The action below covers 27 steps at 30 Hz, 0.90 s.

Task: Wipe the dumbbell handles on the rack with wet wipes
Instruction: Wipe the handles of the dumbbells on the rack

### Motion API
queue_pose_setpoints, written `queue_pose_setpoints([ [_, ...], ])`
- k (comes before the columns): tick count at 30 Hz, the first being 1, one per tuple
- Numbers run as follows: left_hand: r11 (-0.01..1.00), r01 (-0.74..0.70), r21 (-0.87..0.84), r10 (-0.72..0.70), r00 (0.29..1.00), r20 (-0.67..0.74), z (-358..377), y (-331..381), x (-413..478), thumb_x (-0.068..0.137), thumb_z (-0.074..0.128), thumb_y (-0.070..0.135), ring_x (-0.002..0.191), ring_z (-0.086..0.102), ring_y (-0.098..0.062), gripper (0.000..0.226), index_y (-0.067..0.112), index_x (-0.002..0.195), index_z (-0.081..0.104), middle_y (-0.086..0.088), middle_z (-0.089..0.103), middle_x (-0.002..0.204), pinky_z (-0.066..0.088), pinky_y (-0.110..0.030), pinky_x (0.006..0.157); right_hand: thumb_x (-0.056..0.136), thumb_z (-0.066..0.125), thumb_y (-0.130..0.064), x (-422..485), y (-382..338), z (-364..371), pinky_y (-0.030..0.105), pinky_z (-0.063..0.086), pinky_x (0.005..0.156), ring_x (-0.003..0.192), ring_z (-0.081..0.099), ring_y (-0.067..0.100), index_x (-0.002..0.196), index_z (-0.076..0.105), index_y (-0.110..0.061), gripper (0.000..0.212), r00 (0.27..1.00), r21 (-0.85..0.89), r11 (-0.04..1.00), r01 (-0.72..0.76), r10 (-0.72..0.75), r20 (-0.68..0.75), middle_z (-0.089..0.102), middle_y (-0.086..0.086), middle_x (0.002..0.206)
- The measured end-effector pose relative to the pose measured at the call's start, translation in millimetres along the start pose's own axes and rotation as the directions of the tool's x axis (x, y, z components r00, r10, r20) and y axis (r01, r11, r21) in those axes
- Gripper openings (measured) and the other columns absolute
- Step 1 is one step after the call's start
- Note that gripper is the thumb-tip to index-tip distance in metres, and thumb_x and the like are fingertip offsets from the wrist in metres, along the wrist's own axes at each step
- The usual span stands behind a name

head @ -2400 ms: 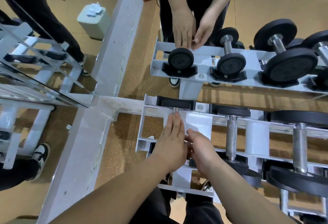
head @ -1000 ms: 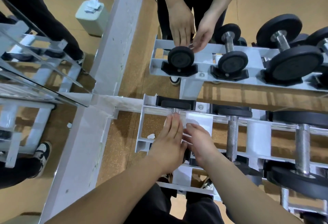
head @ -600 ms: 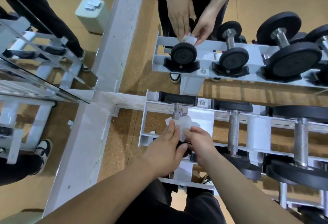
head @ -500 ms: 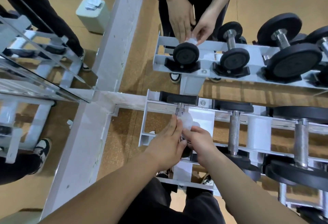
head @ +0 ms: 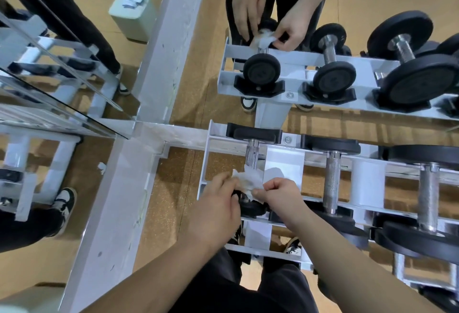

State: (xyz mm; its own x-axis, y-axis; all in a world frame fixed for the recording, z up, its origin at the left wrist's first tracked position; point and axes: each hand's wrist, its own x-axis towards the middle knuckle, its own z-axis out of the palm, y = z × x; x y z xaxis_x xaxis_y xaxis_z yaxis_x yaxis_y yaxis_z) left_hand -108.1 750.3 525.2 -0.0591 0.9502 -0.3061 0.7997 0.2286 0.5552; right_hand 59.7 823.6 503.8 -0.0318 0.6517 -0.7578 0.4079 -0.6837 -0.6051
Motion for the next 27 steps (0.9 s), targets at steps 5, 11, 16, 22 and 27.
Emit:
queue_pose_setpoints([
  [5,0.985,0.162,0.065,-0.168,0.979,0.114,10,36,15,0.109,0.039,0.038,0.131,0.054,-0.017,0.053,0.024,0.159,0.032,0.002,0.049,0.151,0.047,-0.032,0.095,0.081,0.088,-0.012,0,2,-9,0.038,0.056,0.074,0.078,0.065,0.021,0.089,0.070,-0.006,0.020,0.992,0.077,0.994,-0.081,0.074,0.098,0.071,0.009,0.083],
  [11,0.930,0.298,0.215,-0.342,0.915,0.213,29,44,53,0.110,0.041,0.029,0.105,0.071,-0.027,0.063,0.008,0.162,0.014,-0.015,0.068,0.123,0.060,-0.039,0.084,0.099,0.067,-0.014,-5,11,-28,0.047,0.061,0.093,0.096,0.073,0.032,0.103,0.072,-0.006,0.010,0.993,0.208,0.971,-0.121,0.120,0.018,0.076,0.019,0.103],
  [16,0.929,0.281,0.240,-0.319,0.938,0.138,35,53,69,0.112,0.036,0.033,0.111,0.067,-0.030,0.049,0.001,0.149,0.036,-0.019,0.064,0.128,0.056,-0.039,0.091,0.102,0.062,-0.017,-9,8,-30,0.039,0.061,0.080,0.092,0.072,0.033,0.106,0.070,-0.005,0.015,0.991,0.262,0.957,-0.126,0.131,-0.004,0.076,0.021,0.103],
  [22,0.944,0.328,0.013,-0.328,0.942,0.069,40,53,68,0.109,0.043,0.033,0.108,0.065,-0.033,0.042,0.005,0.140,0.039,-0.017,0.064,0.124,0.052,-0.039,0.082,0.102,0.063,-0.018,-11,1,-21,0.037,0.061,0.073,0.084,0.071,0.029,0.104,0.071,-0.005,0.015,0.991,0.302,0.944,-0.134,0.133,0.023,0.076,0.023,0.102],
  [27,0.875,0.432,-0.220,-0.421,0.902,0.100,35,43,66,0.091,0.068,0.049,0.085,0.065,-0.025,0.035,0.016,0.096,0.058,-0.004,0.068,0.094,0.051,-0.034,0.069,0.102,0.062,-0.021,-14,-5,-13,0.048,0.059,0.091,0.096,0.073,0.030,0.104,0.072,-0.012,0.014,0.995,0.301,0.949,-0.098,0.100,0.007,0.076,0.014,0.104],
])
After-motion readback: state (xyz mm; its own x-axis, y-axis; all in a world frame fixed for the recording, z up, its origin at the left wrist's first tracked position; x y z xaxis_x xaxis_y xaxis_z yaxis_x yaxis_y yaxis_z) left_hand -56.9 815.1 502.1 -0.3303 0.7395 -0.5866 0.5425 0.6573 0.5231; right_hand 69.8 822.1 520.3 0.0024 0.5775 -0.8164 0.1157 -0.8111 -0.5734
